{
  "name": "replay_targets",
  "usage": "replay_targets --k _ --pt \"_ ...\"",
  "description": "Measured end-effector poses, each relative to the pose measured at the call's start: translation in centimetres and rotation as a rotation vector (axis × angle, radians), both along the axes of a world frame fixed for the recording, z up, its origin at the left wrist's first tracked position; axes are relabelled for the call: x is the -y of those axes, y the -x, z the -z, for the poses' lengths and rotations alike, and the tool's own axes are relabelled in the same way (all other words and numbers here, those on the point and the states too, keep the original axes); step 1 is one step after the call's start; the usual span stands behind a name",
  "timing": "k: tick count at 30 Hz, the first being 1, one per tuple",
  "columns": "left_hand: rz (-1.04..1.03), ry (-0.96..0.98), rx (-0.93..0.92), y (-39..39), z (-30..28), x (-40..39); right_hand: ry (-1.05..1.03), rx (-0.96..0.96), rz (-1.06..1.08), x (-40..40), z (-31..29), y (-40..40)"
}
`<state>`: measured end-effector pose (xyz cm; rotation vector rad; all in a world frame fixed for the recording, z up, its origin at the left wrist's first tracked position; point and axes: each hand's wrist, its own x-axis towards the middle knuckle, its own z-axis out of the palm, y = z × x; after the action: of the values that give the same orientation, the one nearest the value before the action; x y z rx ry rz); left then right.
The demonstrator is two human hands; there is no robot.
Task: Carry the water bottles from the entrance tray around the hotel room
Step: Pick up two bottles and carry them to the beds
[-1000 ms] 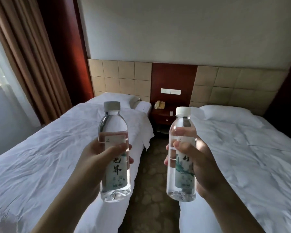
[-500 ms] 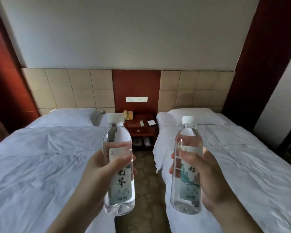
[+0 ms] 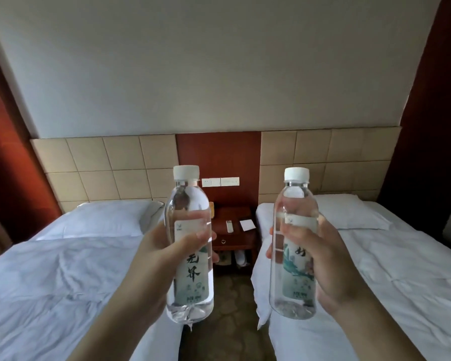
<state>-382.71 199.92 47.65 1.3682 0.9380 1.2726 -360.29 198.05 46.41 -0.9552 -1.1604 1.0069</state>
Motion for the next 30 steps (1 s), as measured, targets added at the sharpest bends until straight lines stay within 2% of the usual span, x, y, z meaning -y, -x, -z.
replay_targets --k 8,14,21,30 --pt "-0.018 0.000 0.007 -0.7 0.8 -13.9 0.004 0.005 -0.007 -13.8 0.1 -1.3" --pt "0.008 0.017 0.002 0.0 2.1 -27.0 0.029 -0.012 0.023 -25.7 0.8 -0.6" --pt "0.061 0.004 0.007 0.2 1.1 -43.3 0.017 -0.016 0.092 -40.4 -0.5 -0.3" --pt "0.109 0.039 -0.015 -2.9 3.4 -60.6 0.080 -0.081 0.149 -56.2 2.2 -3.8"
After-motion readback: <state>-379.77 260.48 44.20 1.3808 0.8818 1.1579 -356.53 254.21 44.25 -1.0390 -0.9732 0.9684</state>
